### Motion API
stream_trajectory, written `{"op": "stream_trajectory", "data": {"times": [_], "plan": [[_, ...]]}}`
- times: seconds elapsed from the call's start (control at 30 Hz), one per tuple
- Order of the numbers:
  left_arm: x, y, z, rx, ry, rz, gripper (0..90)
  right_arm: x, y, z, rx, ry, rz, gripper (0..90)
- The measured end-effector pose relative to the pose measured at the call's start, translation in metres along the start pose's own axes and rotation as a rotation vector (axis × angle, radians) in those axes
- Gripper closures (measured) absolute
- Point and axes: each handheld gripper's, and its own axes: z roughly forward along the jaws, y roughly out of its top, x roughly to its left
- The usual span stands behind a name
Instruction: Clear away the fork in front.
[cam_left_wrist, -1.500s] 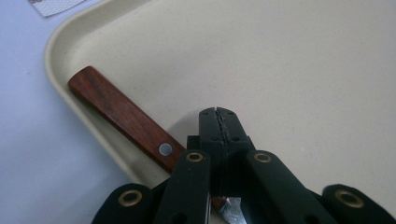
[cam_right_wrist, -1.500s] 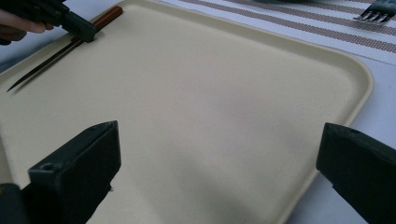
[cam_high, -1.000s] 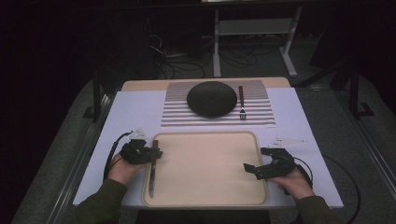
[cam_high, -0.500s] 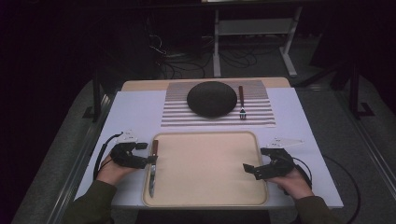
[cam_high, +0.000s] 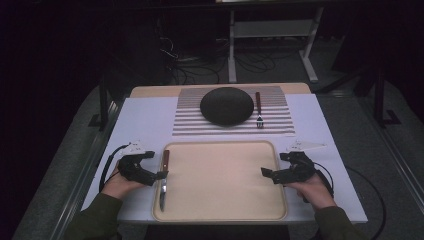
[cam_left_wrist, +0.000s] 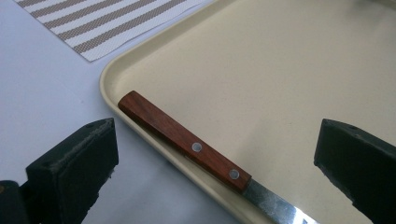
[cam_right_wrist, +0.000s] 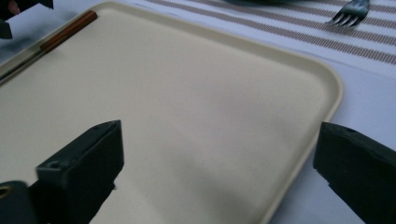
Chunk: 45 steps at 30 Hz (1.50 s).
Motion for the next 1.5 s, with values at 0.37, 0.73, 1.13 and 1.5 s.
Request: {"op": "stream_trajectory", "data": {"times": [0.37,0.73,1.13,1.5], "plan": [[-0.003,0.0,0.003,0.003,-0.005,0.021,0.0,-0.022,0.03,0.015,0.048,0.003,-0.001,19.6],[-0.005,0.001,0.003,-0.002,-0.012,0.024,0.1,-0.046,0.064,0.03,0.059,-0.051,-0.009,59.2],[-0.004,0.002,0.002,-0.01,-0.015,0.015,0.2,-0.062,0.093,0.059,0.111,-0.115,-0.013,89.0],[-0.004,0.002,0.002,-0.014,-0.025,0.015,0.2,-0.078,0.12,0.095,0.155,-0.159,0.0,89.1]]}}
